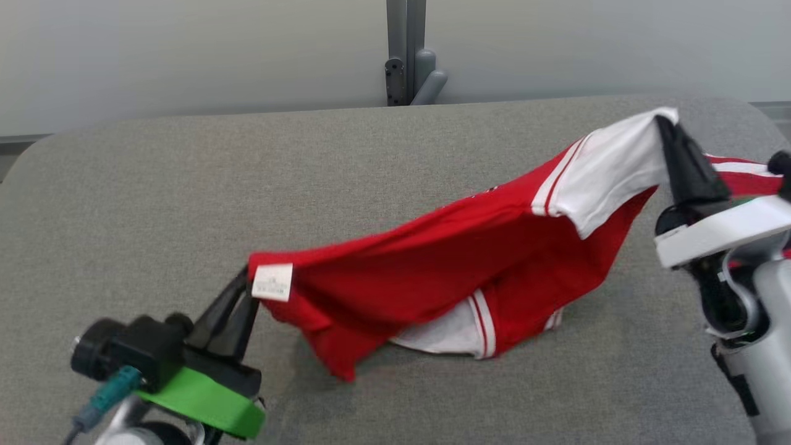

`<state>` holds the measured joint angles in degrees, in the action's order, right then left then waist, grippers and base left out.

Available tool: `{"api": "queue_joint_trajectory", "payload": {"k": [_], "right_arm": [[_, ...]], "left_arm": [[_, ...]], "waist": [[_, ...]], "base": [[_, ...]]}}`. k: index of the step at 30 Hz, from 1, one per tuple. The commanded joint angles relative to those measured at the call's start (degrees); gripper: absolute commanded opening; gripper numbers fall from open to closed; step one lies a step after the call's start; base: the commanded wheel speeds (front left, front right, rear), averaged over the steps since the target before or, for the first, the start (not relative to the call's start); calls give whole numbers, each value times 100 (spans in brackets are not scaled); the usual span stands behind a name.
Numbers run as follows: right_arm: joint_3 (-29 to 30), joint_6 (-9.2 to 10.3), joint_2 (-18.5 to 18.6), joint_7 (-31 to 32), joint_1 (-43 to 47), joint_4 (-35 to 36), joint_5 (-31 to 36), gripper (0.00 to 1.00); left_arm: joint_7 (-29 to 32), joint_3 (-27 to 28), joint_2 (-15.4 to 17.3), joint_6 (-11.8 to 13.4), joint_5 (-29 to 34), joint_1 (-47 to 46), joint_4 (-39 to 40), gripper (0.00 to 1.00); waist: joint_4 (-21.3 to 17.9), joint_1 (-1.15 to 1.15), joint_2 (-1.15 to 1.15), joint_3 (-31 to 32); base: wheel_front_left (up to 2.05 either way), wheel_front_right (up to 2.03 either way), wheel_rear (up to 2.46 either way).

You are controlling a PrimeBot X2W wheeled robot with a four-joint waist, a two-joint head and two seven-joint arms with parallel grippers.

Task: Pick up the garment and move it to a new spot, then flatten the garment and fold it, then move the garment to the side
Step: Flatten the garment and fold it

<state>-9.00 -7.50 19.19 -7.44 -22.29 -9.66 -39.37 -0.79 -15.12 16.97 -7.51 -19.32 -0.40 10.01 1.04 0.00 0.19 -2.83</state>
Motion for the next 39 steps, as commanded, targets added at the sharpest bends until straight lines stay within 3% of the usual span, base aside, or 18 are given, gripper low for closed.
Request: {"api": "queue_joint_trajectory", "payload": {"k": [1, 5, 9, 13, 16, 19, 23, 26, 27, 29, 33, 39], "right_arm": [[230, 3, 83, 183, 22, 382, -51, 0], [1023, 2, 123, 1065, -398, 1682, 43, 0], [1558, 2, 20, 2060, -1222, 2386, 162, 0], [1840, 2, -251, 2677, -2363, 2084, 483, 0], [1890, 2, -535, 2777, -3303, 1423, 982, 0], [1906, 2, -908, 2498, -4275, 537, 1517, 0], [2121, 3, -1327, 1582, -5522, -601, 2070, 0], [2144, 3, -1491, 725, -6249, -1242, 2202, 0], [2144, 3, -1491, 725, -6249, -1242, 2202, 0], [2017, 3, -1536, 237, -6519, -1598, 2202, 0], [1414, 3, -1564, -263, -6150, -2211, 1936, 0], [251, 3, -1311, -555, -4396, -2316, 1167, 0]], "left_arm": [[261, 54, 135, 8, -159, -264, 453, 0], [1339, 250, 676, 10, -404, -1246, 1626, 0], [2313, 206, 1105, 11, -993, -2732, 1836, 0], [3052, -114, 1467, 11, -1331, -4365, 1159, 0], [3156, -417, 1572, 11, -1228, -5584, 203, 0], [2853, -735, 1471, 11, -946, -6645, -955, 0], [1796, -1000, 1258, 16, -244, -7883, -2376, 0], [647, -1038, 1134, 266, 377, -8599, -3312, 0], [647, -1038, 1134, 266, 377, -8599, -3312, 0], [-66, -1013, 1008, 484, 603, -8888, -3870, 0], [-1106, -1181, 791, 374, 683, -8807, -4828, 0], [-1449, -1297, 727, 174, 503, -7510, -5083, 0]], "waist": [[-38, 0, -19, -144], [-134, 0, -19, -493], [-267, 0, -19, -1043], [-364, 0, -19, -1684], [-406, 0, -19, -2239], [-431, 0, -19, -2743], [-455, 0, -19, -3186], [-495, 0, -19, -3323], [-495, 0, -19, -3323], [-530, 0, -19, -3392], [-594, 0, -19, -3362], [-644, 0, -19, -3053]], "base": [[0, 0, 0], [0, 0, 0], [0, 0, 0], [0, 0, 0], [0, 0, 0], [0, 0, 0], [0, 0, 0], [0, 0, 0], [0, 0, 0], [0, 0, 0], [0, 0, 0], [0, 0, 0]]}}
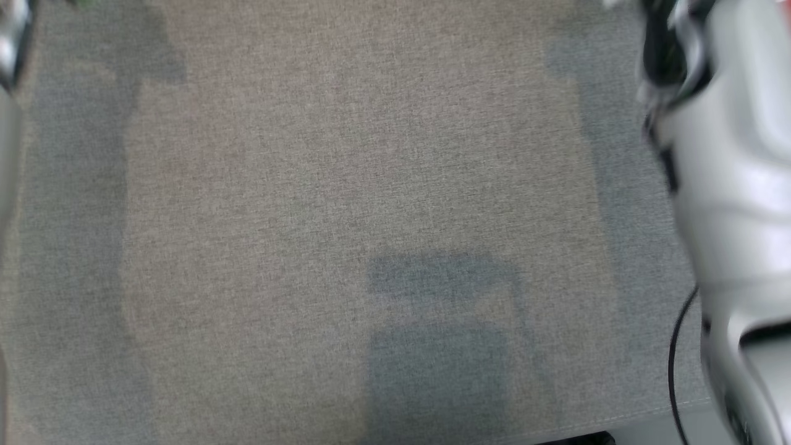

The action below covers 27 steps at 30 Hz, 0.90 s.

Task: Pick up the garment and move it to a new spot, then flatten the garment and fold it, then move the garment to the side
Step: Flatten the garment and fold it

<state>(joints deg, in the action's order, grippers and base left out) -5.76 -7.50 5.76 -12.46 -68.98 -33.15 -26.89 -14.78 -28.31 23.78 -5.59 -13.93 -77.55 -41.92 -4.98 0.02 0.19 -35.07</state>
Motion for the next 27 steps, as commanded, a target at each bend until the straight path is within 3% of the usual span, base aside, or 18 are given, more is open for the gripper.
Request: {"api": "queue_joint_trajectory", "payload": {"k": [1, 5, 9, 12, 19, 27], "right_arm": [[-285, 3, 115, -83, 649, 85, -192, 0], [-821, 2, 472, -197, 2063, 411, -690, 0], [-883, 3, 776, -241, 3336, 785, -1247, 0], [-905, 5, 1000, -247, 4220, 1108, -1533, 0], [-685, 5, 1456, -175, 6034, 1641, -1849, 0], [-148, 5, 1494, 205, 7856, 2715, -2231, 0]], "left_arm": [[-49, 33, 84, -36, -51, 550, 242, 0], [-43, 55, 209, -81, -102, 2040, 851, 0], [-40, -53, 309, -48, -50, 3461, 1466, 0], [-40, -102, 380, 122, -27, 4418, 1878, 0], [105, -268, 288, 781, -295, 6589, 2767, 0], [552, -389, 131, 1650, -617, 8457, 4231, 0]], "waist": [[-51, -2, -19, 249], [-34, -2, -19, 635], [30, -2, -19, 1111], [102, -2, -19, 1475], [182, -2, -19, 2176], [248, -2, -19, 2365]], "base": [[0, 0, 0], [0, 0, 0], [0, 0, 0], [0, 0, 0], [0, 0, 0], [0, 0, 0]]}}
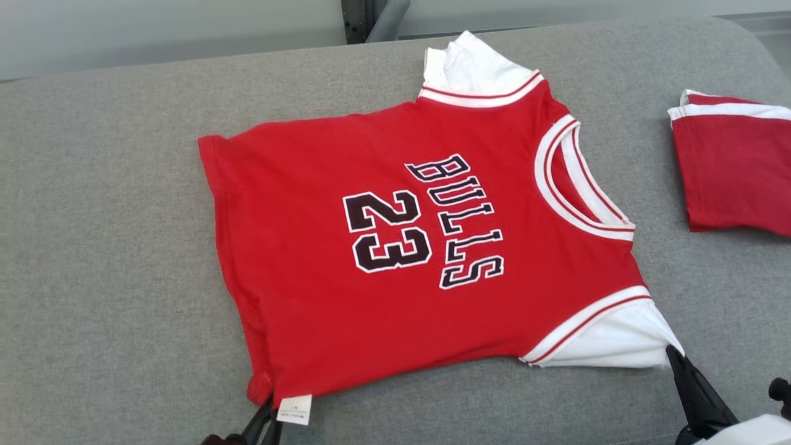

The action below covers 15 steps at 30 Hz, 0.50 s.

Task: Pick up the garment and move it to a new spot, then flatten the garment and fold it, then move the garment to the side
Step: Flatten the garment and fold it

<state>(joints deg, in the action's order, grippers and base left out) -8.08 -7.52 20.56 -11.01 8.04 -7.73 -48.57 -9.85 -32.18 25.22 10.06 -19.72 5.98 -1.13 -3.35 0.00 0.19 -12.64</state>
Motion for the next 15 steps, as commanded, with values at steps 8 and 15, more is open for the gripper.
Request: {"api": "queue_joint_trajectory", "payload": {"k": [8, 15], "right_arm": [[417, 4, -213, 1162, -3, 1448, -351, 0], [458, 4, -488, 1937, -1356, 929, -108, 0]], "left_arm": [[939, -19, 214, -33, -347, -42, 1263, 0], [1580, 322, 491, -312, -712, -784, 1254, 0]], "waist": [[-86, 0, -19, 146], [-60, 0, -19, 11]], "base": [[0, 0, 0], [0, 0, 0]]}}
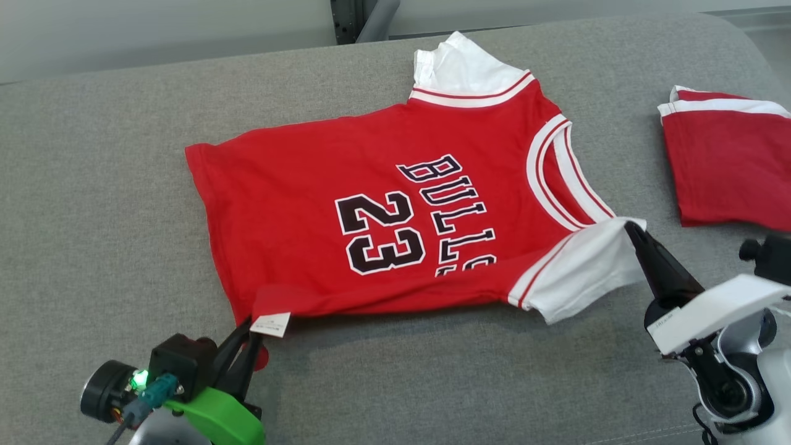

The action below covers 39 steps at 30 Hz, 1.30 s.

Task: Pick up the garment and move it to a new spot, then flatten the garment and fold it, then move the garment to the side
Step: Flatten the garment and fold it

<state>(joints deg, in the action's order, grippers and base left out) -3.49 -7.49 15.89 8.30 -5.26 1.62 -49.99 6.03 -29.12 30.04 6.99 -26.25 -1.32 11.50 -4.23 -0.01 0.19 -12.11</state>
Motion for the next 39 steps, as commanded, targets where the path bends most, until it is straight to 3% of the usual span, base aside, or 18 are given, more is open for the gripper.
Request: {"api": "queue_joint_trajectory", "payload": {"k": [1, 7, 17, 27, 28, 29, 30, 35, 39], "right_arm": [[-8, 1, -33, 79, -222, -124, 110, 0], [-165, 1, -216, 329, -1347, -1088, 355, 0], [-569, 1, -154, -152, -2764, -2447, 563, 0], [-1395, 1, -46, -902, -3334, -3448, 709, 0], [-1488, 1, -24, -1030, -3371, -3511, 727, 19], [-1577, 1, -5, -1145, -3400, -3565, 744, 94], [-1639, 1, 3, -1233, -3413, -3643, 721, 100], [-1900, 1, 154, -1635, -3406, -3714, 700, 100], [-2022, 1, 509, -2133, -3025, -3452, 806, 100]], "left_arm": [[79, 49, 25, -61, -118, -193, -56, 0], [529, 36, -14, -455, -336, -1084, -772, 0], [940, -381, -246, -1080, -86, -2546, -2003, 0], [990, -692, -236, -1344, -164, -3045, -2710, 2], [966, -712, -245, -1348, -173, -3047, -2765, 24], [929, -720, -255, -1353, -182, -3049, -2797, 50], [873, -698, -284, -1356, -228, -3038, -2827, 100], [675, -576, -379, -1246, -434, -2820, -2899, 100], [295, -220, -457, -807, -738, -2242, -2492, 100]], "waist": [[57, 1, -19, -85], [200, 1, -19, -413], [400, 1, -19, -870], [432, 1, -19, -818], [430, 1, -19, -805], [428, 1, -19, -793], [427, 1, -19, -781], [419, 1, -19, -691], [373, 1, -19, -477]], "base": [[0, 0, 0], [0, 0, 0], [0, 0, 0], [0, 0, 0], [0, 0, 0], [0, 0, 0], [0, 0, 0], [0, 0, 0], [0, 0, 0]]}}
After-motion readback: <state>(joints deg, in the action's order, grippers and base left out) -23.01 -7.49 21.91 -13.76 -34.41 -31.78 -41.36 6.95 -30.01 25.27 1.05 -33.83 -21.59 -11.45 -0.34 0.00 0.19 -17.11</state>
